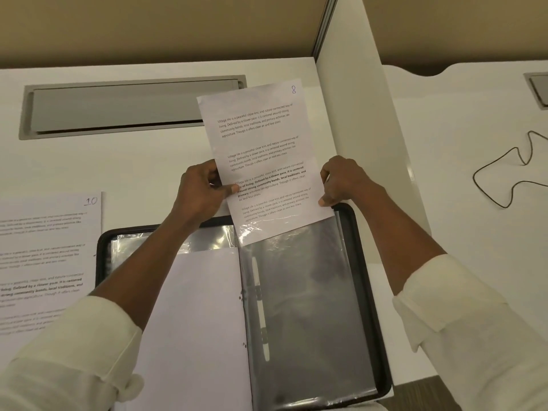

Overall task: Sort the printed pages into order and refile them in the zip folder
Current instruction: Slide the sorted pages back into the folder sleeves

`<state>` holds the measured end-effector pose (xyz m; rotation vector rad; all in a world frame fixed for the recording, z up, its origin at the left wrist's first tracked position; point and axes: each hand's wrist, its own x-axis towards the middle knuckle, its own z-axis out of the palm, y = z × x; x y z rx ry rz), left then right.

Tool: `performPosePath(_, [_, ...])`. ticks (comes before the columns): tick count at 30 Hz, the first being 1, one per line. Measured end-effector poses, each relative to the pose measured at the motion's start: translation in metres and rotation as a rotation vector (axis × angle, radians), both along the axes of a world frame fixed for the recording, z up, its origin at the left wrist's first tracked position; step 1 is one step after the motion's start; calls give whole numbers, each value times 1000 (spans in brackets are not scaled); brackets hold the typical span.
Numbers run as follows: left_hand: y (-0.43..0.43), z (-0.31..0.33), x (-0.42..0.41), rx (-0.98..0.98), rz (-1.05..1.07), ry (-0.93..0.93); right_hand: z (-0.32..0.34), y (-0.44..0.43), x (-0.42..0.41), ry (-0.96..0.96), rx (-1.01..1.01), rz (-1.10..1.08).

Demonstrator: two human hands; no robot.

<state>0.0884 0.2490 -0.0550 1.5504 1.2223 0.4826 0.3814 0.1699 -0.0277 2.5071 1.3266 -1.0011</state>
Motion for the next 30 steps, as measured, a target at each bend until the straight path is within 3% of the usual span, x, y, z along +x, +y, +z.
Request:
performPosePath(11, [-7,0,9,-218,-185,54,-5,-6,-5,427,441,-628])
performPosePath(14, [-4,-1,13,-250,-172,91,-9,-13,-7,387,415,-601])
performPosePath(21, [14,0,28,-319,152,48,-13,-23,-5,371,379,-541])
performPosePath(26, [11,4,34,-351,-25,168,-11,-20,-5,449,535,-635])
performPosePath(30, [9,5,30,-337,-146,265,-20,-18,-8,356,613,-598])
